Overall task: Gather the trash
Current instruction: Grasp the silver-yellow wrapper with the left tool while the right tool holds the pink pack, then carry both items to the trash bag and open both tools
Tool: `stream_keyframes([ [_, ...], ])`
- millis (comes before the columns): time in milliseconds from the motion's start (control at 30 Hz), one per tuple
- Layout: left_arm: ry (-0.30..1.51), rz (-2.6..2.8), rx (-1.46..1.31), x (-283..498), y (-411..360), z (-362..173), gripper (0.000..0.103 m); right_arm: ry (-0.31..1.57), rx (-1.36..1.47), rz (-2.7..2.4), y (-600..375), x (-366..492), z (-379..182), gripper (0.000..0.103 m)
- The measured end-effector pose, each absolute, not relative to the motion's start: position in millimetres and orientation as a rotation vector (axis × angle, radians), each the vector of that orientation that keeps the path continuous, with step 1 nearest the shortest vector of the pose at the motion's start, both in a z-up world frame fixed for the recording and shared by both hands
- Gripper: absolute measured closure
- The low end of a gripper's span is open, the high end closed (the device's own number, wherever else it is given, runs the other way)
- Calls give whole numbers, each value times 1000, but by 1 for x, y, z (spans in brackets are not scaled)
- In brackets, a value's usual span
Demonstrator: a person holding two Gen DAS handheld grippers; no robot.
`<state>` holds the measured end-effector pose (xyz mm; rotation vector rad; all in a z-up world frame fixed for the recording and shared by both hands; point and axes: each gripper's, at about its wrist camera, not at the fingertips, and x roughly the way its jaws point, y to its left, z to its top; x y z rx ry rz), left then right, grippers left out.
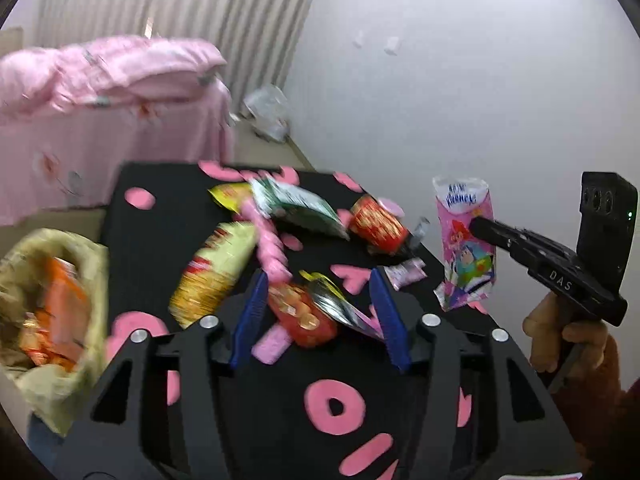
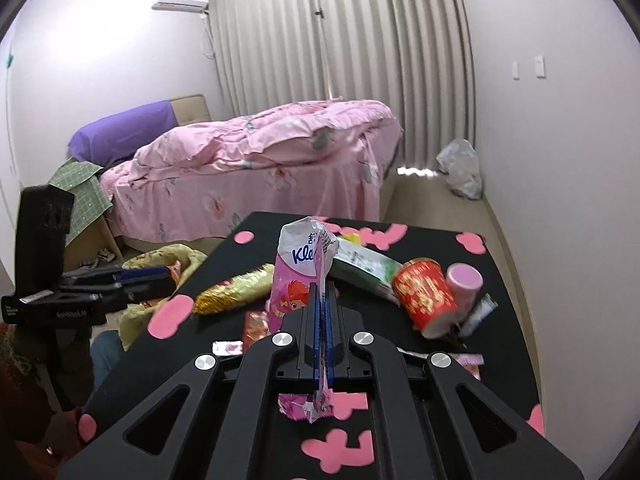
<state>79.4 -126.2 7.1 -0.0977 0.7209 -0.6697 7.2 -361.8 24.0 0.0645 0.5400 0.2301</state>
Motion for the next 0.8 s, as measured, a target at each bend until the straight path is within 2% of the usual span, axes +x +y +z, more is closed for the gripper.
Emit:
stream_keyframes([
  [333, 853, -593, 130, 138, -216, -56, 51, 573, 123, 165, -407, 6, -10, 100],
  [500, 949, -568, 147, 156, -232, -83, 52, 605, 191, 141, -429, 8, -30, 100],
  [533, 955, -574, 148, 155, -234, -86, 55, 610, 204, 140, -433, 7, -33, 100],
  [567, 948, -569, 158, 153, -237, -86, 67, 613, 213, 138, -435, 7, -36, 100],
  [667, 933, -574, 140, 148, -236, -84, 82, 621, 232, 135, -439, 7, -40, 100],
  [800, 858, -573, 79, 135, -222, -58, 84, 609, 219, 143, -435, 5, -35, 100],
])
